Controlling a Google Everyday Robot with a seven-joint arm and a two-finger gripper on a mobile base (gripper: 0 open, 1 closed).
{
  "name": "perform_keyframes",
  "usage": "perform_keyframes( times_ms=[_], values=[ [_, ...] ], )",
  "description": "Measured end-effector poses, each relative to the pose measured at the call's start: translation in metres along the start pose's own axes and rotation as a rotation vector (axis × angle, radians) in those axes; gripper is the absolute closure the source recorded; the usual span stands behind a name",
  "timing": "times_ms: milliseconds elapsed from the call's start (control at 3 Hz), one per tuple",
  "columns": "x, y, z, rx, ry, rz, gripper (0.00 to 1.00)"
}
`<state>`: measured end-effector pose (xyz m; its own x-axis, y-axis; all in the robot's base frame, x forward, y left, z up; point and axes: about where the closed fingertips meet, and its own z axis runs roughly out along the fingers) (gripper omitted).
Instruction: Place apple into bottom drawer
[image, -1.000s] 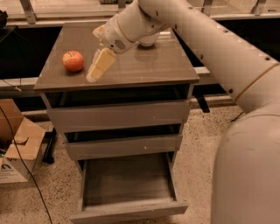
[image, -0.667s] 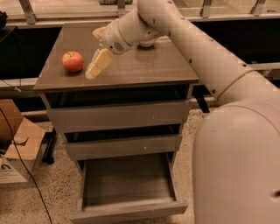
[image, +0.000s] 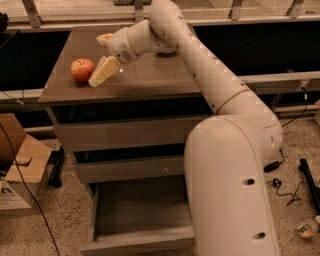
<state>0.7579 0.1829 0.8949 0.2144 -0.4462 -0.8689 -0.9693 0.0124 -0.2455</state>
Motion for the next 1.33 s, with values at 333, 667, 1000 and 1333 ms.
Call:
perform_keyframes(
  times_ms=[333, 667, 1000, 1333],
  values=[
    [-0.001, -0.007, 0.023, -0.032, -0.031, -0.003, 0.00],
    [-0.002, -0.007, 0.047, -0.074, -0.044, -0.003, 0.00],
    [-0.002, -0.002, 0.067, -0.116, -0.037, 0.004, 0.00],
    [-0.001, 0.002, 0.081, -0.150, -0.027, 0.013, 0.00]
  ],
)
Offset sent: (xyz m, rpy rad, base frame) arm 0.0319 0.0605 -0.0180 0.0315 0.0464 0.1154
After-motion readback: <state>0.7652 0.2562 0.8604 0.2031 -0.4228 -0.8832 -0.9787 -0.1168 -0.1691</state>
